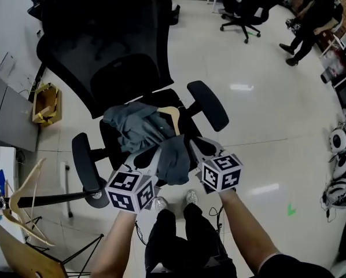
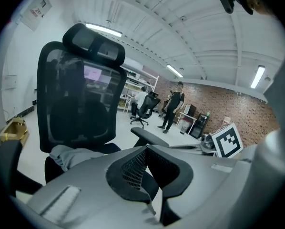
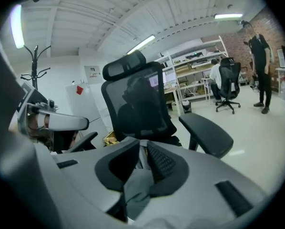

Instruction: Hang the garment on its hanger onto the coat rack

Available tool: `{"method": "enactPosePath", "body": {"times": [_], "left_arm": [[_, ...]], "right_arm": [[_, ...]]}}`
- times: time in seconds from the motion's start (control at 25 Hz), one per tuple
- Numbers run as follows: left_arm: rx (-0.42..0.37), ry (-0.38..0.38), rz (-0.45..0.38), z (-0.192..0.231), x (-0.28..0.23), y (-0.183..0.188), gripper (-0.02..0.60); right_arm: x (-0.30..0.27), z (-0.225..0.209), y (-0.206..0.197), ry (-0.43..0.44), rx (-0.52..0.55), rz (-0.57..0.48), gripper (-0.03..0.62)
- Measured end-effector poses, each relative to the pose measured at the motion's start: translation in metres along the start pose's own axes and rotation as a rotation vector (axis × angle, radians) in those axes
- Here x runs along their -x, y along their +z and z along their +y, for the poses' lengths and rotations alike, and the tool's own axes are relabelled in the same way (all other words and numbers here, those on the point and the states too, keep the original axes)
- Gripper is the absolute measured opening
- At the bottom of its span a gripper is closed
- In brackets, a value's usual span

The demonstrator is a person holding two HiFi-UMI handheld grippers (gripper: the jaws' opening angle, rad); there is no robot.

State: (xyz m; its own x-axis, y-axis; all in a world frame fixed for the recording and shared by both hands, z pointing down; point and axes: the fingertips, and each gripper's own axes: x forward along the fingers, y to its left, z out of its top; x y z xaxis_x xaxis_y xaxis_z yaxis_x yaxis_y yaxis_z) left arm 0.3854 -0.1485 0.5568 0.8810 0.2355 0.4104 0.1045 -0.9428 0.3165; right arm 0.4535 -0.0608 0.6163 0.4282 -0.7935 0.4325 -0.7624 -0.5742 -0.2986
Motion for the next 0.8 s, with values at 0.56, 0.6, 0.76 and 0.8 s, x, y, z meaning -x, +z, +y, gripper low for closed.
{"method": "enactPosePath", "body": {"times": [0.56, 0.6, 0.76, 0.8], "left_arm": [[0.094, 0.017, 0.093, 0.041, -0.058, -0.104, 0.002], [0.099, 0.015, 0.096, 0.041, -0.059, -0.108, 0.002], [0.112, 0.015, 0.087, 0.047, -0.059, -0.114, 0.002], [0.113, 0.014, 0.088, 0.048, -0.058, -0.114, 0.002]], "right_arm": [[-0.152, -0.085, -0.191, -0.065, -0.262, 0.297, 0.232], [-0.159, -0.084, -0.195, -0.060, -0.277, 0.301, 0.232], [-0.184, -0.073, -0.187, -0.022, -0.260, 0.296, 0.227], [-0.189, -0.071, -0.187, -0.012, -0.258, 0.307, 0.227]]}}
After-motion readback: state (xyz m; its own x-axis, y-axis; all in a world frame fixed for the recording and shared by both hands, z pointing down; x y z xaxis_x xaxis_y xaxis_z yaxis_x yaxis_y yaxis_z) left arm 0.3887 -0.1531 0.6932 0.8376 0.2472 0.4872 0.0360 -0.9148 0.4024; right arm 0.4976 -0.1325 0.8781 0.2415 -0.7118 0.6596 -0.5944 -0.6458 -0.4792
